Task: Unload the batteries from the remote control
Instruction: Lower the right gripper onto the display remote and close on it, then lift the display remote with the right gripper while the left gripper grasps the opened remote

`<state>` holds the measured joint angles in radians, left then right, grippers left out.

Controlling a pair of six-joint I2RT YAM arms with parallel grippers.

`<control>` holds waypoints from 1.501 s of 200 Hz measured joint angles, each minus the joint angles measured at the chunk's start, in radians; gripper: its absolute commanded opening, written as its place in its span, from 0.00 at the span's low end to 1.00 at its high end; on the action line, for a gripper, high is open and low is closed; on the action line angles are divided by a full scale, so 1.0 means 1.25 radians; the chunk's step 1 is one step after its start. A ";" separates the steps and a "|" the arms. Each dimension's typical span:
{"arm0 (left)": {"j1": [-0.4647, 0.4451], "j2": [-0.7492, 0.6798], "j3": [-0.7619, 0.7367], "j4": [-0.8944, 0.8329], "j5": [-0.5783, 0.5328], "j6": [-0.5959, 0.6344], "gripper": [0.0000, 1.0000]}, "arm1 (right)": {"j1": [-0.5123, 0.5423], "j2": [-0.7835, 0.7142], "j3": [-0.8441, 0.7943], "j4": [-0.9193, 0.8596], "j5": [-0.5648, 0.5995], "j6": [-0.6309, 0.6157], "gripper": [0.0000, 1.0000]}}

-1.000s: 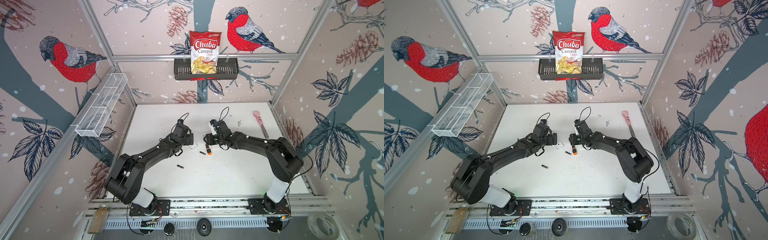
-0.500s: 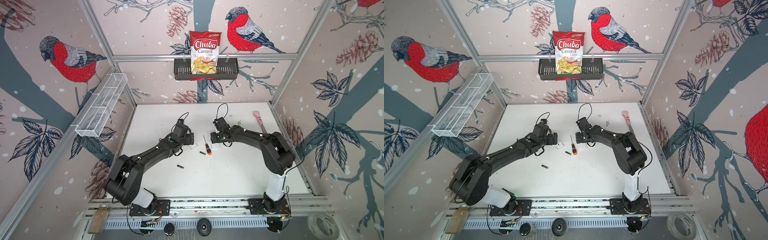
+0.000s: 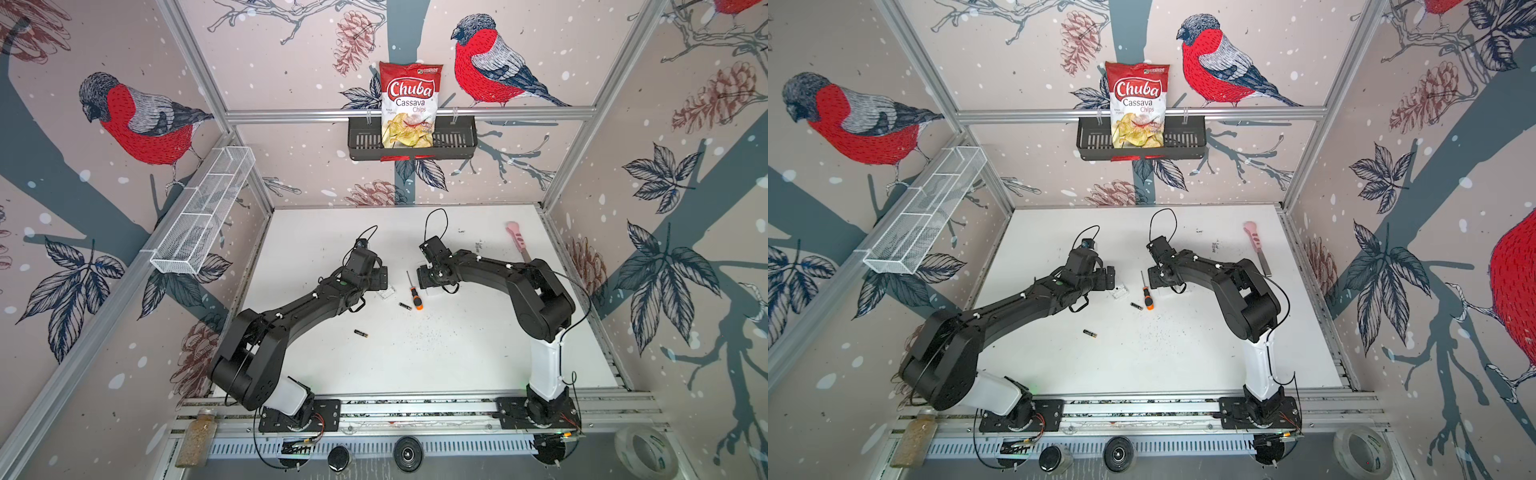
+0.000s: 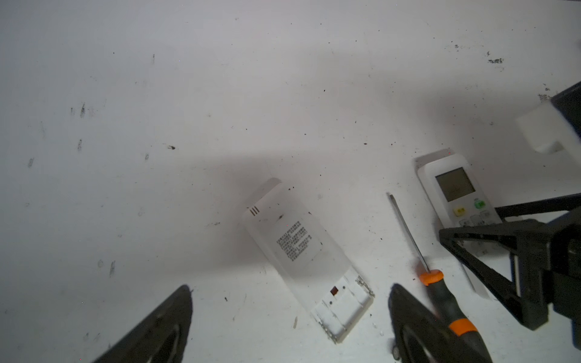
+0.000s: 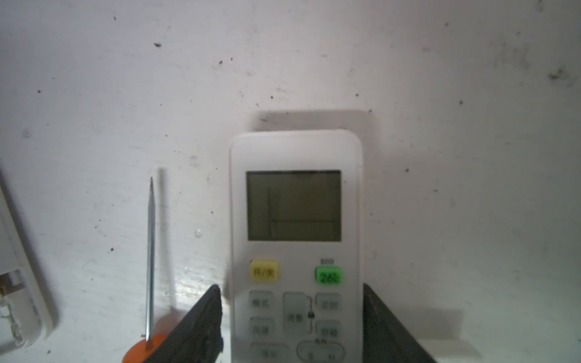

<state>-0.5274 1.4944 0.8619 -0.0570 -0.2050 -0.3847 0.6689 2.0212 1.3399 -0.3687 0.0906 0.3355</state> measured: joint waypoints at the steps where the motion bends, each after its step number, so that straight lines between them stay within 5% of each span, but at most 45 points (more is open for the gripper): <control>1: 0.000 0.000 0.000 0.000 0.000 0.000 0.96 | 0.000 0.000 0.000 0.000 0.001 0.000 0.68; 173: 0.000 -0.014 -0.020 0.019 0.005 -0.006 0.96 | 0.036 0.010 0.020 -0.045 0.065 0.009 0.71; 300: 0.002 -0.015 -0.022 0.021 -0.004 -0.008 0.96 | -0.008 0.128 0.208 -0.103 0.036 0.009 0.70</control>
<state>-0.5255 1.4757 0.8345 -0.0303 -0.2100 -0.3950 0.6594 2.1811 1.6005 -0.4976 0.1360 0.3470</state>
